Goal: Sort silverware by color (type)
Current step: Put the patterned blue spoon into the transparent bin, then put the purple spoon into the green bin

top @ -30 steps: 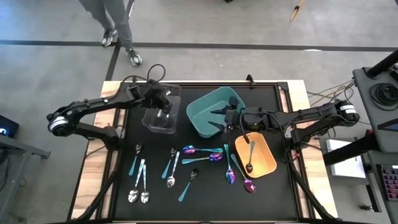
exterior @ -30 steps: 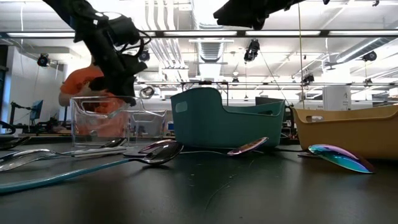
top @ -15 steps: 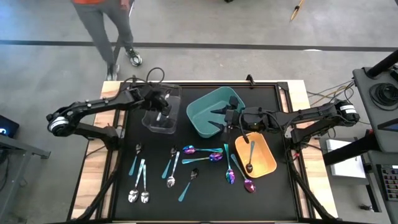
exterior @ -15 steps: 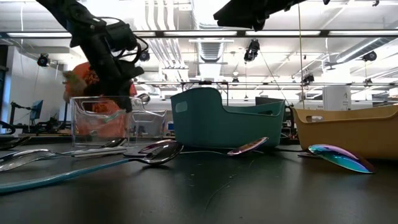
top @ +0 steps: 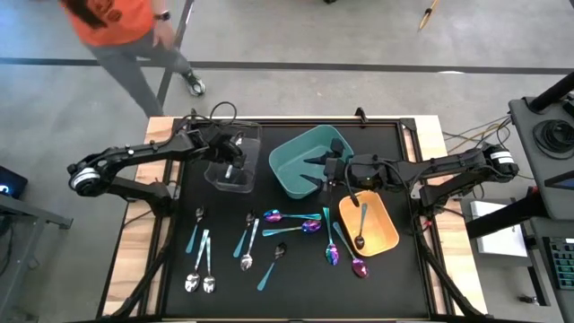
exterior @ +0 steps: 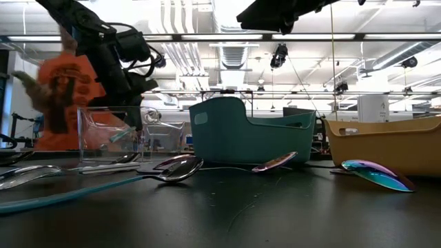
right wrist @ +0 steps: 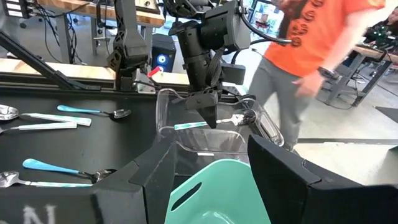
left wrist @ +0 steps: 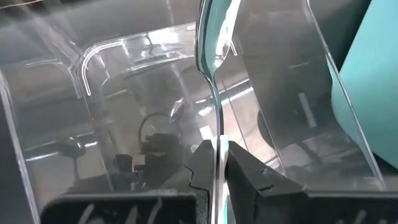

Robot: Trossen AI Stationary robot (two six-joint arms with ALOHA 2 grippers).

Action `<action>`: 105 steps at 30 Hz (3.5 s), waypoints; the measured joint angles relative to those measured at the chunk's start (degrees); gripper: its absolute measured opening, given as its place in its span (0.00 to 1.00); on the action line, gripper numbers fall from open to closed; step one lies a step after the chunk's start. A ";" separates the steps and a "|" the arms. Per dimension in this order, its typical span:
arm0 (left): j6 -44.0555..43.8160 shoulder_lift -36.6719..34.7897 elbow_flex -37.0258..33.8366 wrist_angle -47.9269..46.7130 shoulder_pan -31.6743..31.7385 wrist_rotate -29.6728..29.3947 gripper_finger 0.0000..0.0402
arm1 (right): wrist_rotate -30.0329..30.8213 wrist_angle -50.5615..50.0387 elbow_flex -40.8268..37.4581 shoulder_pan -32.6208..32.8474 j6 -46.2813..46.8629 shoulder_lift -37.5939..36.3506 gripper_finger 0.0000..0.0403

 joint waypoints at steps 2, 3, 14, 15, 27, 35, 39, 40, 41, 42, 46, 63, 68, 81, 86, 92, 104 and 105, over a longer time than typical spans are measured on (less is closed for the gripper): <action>-0.85 0.00 0.00 0.00 0.00 -0.01 0.03 | 0.00 -0.13 0.00 0.01 0.00 0.00 0.48; -1.34 0.00 0.00 0.00 0.00 -0.01 0.03 | 0.00 -0.17 0.00 0.00 0.00 0.00 0.48; -5.53 0.00 0.00 0.15 -0.33 -1.63 0.03 | 0.00 -0.63 0.00 0.00 0.02 0.00 0.48; -5.73 0.00 0.00 0.25 -0.51 -2.03 0.03 | 0.00 -0.63 0.00 0.00 0.02 -0.02 0.48; -7.17 2.56 -0.03 1.49 -2.14 -3.33 0.03 | 0.00 -1.03 0.00 0.00 0.00 -0.02 0.48; -8.39 5.49 -0.04 2.10 -2.45 -3.33 0.03 | 0.00 -1.07 0.00 0.00 0.00 -0.02 0.48; -8.66 6.55 -0.04 2.36 -2.56 -3.33 0.03 | 0.00 -1.09 0.00 -0.28 0.00 -0.02 0.48; -8.66 6.83 -0.04 2.38 -2.56 -3.33 0.03 | 0.01 -1.17 0.00 -0.39 0.01 -0.02 0.48; -8.68 7.09 -0.04 2.37 -2.56 -3.33 0.03 | 0.01 -1.25 0.00 -0.48 0.09 -0.02 0.48; -8.78 7.35 -0.04 2.36 -2.56 -3.33 0.03 | 0.02 -1.39 0.00 -0.49 0.51 -0.02 0.48; -8.90 8.29 -0.04 2.36 -2.56 -3.33 0.04 | 0.02 -1.65 0.00 -0.63 0.57 -0.02 0.48; -9.01 9.42 -0.04 2.83 -2.56 -4.67 0.07 | 0.02 -1.87 0.00 -0.63 0.42 -0.02 0.48; -8.26 9.42 -0.04 2.95 -2.56 -4.69 0.07 | 0.02 -1.86 0.00 -0.63 0.42 -0.02 0.48; -7.60 8.21 -0.04 3.47 -2.56 -4.84 0.26 | 0.04 -2.37 -0.01 -0.87 0.42 -0.02 0.48; -5.36 3.90 -0.04 3.93 -2.89 -4.85 0.31 | 0.04 -2.36 -0.02 -0.87 1.70 -0.02 0.48; -2.53 -3.16 -0.04 5.62 -7.48 -4.90 0.32 | -0.02 -2.64 0.00 -0.85 4.09 -0.02 0.48; -8.42 -10.31 -0.02 7.14 -34.71 -16.61 0.31 | -4.91 -7.95 -0.02 0.95 18.00 -0.02 0.48; -8.57 -10.38 -0.02 7.16 -37.03 -17.67 0.31 | -6.63 -8.48 -0.02 1.45 18.92 -0.02 0.48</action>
